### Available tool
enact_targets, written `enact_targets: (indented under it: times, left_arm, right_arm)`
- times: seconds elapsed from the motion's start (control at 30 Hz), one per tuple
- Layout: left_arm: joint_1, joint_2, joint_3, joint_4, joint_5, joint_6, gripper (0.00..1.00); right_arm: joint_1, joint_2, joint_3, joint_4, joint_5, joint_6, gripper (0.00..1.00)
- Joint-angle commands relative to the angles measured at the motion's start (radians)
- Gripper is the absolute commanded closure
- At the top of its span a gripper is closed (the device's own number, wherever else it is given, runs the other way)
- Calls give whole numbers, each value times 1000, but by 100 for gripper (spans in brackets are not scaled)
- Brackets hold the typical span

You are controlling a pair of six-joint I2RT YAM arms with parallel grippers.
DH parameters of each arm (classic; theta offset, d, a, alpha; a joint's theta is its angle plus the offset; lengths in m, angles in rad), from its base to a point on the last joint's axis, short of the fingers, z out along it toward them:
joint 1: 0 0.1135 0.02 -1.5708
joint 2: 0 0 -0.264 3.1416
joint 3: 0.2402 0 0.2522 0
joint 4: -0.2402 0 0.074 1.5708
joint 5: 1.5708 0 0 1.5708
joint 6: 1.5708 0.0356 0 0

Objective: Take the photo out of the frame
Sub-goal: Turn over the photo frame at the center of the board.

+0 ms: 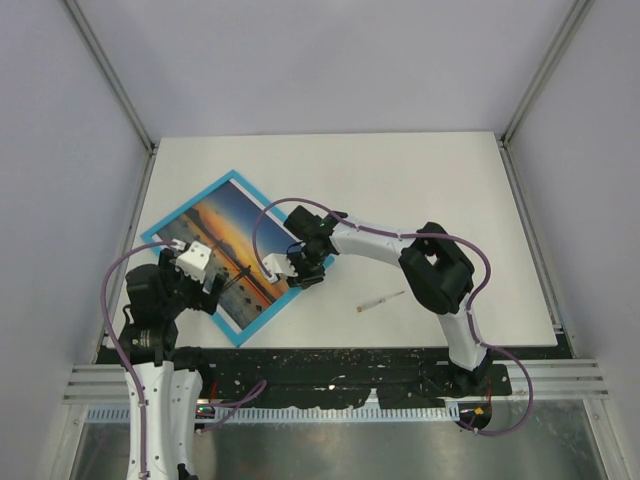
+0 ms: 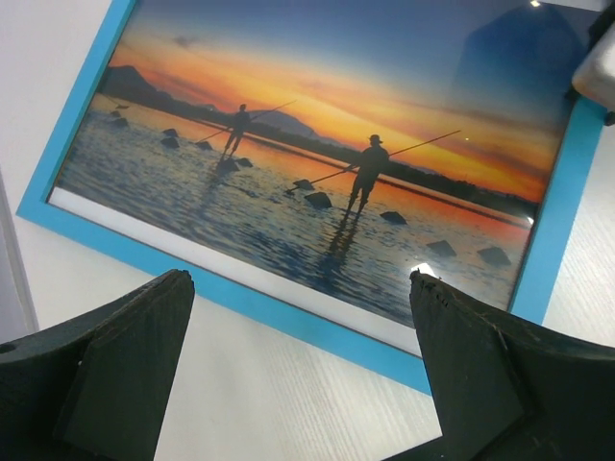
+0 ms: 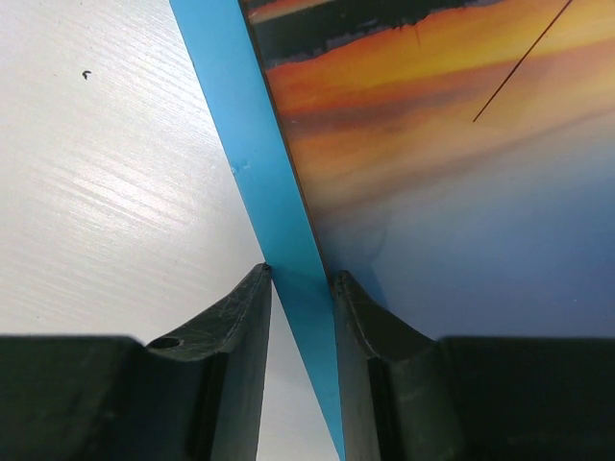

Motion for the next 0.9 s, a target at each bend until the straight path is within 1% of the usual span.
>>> enact_targets:
  times: [0.0,0.1,0.27,0.33,0.5,0.63,0.73,0.87]
  left_arm:
    - [-22,6,30,-10,125,38,0]
    - [-75,20,49,-21,158,69,0]
    - [-160,61,58,-9,123,123,0]
    - [-209,72,55,6,98,141,0]
    - [-246,98,61,2,97,196,0]
    - [-302,118,66,-6,94,220,0]
    - [-368,123,60,-12,63,224,0]
    - [-476,124,46,-17,8,221,0]
  right_arm:
    - [0,-37,28,-17,-8,43,88]
    - [0,-42,33,-25,-22,54,92]
    - [-3,-36,48,-59,-36,65,92]
    - [-15,-41,51,-66,-64,66,92]
    - [-52,-50,108,-105,-148,82,92]
    - [-95,-45,177,-155,-226,100,92]
    - [-112,-36,203,-175,-271,112,92]
    - [-121,-16,228,-197,-281,122,92]
